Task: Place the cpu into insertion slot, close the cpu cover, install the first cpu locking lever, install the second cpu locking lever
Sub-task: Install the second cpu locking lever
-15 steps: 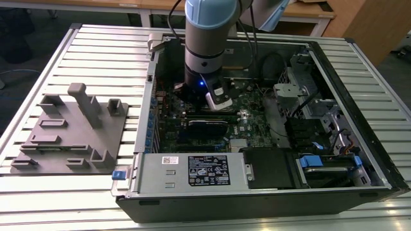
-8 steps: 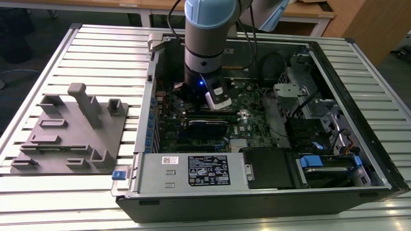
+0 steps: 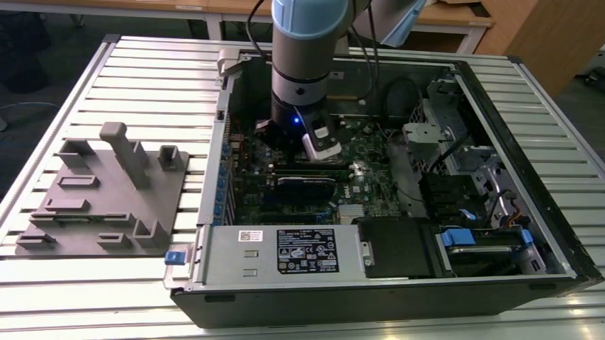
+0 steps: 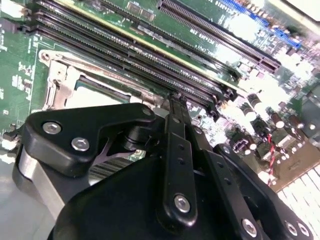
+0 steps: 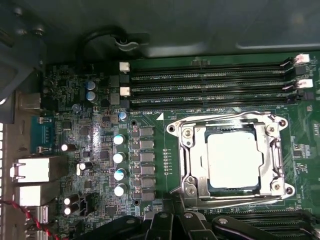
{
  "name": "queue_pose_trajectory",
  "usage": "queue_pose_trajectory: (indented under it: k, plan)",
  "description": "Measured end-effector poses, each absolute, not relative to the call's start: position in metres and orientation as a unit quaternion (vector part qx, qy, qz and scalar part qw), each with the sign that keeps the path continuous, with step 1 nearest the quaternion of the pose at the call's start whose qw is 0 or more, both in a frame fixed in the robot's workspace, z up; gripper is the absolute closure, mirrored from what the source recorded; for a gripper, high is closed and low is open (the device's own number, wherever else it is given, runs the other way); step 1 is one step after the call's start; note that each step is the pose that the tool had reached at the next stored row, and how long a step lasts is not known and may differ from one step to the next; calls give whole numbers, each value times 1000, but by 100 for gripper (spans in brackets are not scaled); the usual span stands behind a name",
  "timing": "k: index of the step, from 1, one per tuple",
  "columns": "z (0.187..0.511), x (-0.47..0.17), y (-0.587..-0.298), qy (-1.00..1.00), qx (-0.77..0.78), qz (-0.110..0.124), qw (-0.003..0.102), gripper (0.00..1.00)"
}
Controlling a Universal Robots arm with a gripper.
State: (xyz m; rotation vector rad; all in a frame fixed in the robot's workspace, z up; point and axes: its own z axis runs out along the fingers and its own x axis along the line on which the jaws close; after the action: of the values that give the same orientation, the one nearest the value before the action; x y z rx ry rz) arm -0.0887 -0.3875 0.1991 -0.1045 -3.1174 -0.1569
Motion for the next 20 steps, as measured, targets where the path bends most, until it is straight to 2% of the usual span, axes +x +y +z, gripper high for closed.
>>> queue_pose_trajectory:
  k: [9,20]
  plan:
    - [223,-89,-388,-998,-33,-50,9,89]
    - [223,-78,-387,-998,-33,-50,9,89]
